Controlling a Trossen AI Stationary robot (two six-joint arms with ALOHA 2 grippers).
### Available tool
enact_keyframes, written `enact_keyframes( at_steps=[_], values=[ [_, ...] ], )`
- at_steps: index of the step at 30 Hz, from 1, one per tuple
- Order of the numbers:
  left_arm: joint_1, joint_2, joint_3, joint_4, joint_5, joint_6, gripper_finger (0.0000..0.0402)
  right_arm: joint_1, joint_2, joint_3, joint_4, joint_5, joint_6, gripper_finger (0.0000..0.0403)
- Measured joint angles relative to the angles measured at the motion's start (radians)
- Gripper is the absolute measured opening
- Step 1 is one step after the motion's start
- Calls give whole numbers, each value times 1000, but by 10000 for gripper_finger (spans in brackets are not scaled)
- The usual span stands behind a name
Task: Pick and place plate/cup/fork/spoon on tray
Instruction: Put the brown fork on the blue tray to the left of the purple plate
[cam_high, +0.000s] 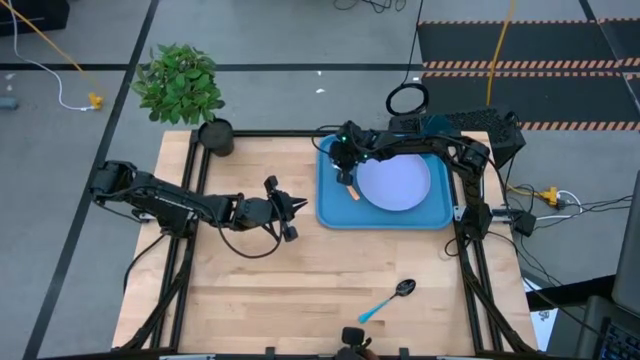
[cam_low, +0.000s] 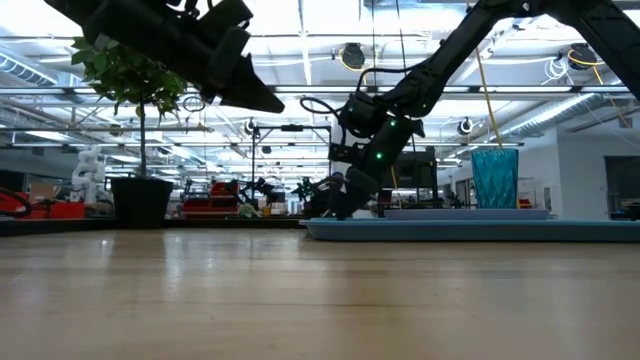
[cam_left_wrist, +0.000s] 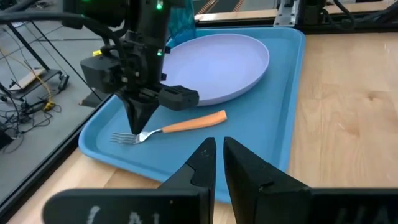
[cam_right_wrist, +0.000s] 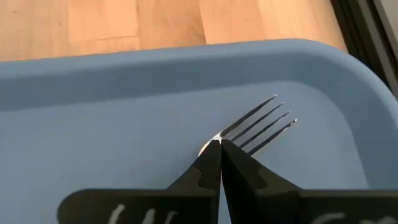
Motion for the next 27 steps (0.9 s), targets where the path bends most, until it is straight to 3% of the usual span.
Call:
enact_keyframes(
  at_steps=[11, 19, 27],
  values=[
    [-9, 0, 0, 9, 4, 2, 35, -6, 49, 4, -29, 5, 5, 4],
    [-10, 0, 0, 9, 4, 2, 35, -5, 23, 3, -112, 96, 11, 4],
    [-10, 0, 0, 8, 4, 8, 35, -5, 16, 2, -144, 111, 102, 4]
  ],
)
